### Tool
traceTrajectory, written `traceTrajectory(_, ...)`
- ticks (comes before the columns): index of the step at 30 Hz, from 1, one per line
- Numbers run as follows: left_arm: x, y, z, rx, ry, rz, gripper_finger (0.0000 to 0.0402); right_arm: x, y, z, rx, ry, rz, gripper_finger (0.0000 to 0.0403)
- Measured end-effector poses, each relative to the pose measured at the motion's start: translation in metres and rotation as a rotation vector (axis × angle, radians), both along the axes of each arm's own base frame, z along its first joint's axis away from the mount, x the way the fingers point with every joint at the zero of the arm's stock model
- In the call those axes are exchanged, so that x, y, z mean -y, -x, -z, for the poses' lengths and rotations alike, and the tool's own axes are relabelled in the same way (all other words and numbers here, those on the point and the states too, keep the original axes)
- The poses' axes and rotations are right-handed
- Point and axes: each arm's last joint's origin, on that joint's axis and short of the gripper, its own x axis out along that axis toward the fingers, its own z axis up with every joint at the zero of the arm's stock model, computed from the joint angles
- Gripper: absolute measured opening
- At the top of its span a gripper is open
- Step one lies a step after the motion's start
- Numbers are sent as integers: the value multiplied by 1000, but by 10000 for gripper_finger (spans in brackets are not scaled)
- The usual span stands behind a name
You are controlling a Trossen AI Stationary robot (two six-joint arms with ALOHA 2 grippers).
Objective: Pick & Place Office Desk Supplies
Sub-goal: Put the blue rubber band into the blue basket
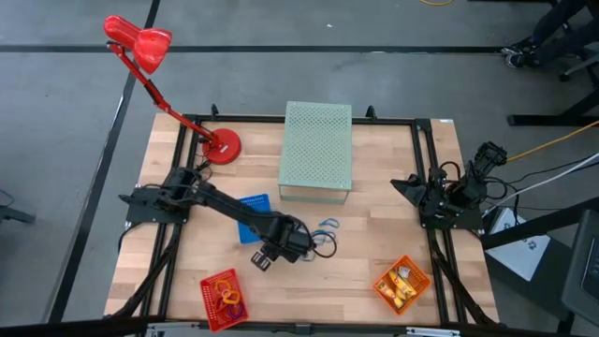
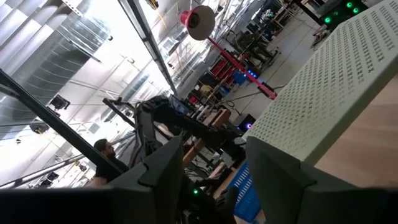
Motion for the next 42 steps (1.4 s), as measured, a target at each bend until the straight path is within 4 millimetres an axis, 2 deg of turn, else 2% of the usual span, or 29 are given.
traceTrajectory(10, -12, 1, 14, -6, -10, -40, 150, 0, 0, 0, -1, -1, 2, 178)
traceTrajectory(20, -16, -6, 18, 42, -35, -59, 146, 0, 0, 0, -1, -1, 2, 178)
traceTrajectory(26, -14, -8, 36, -29, -4, -63, 109, 0, 0, 0, 0, -5, 2, 178)
traceTrajectory(32, -10, -6, 41, -57, 12, -93, 52, 0, 0, 1, -2, -18, 3, 178)
traceTrajectory(36, -8, -10, 33, -67, 40, -155, 8, 0, 0, 1, -4, -18, 5, 178)
traceTrajectory(42, -3, -23, 14, -8, 81, -177, 5, 0, 0, 1, -8, -13, 5, 178)
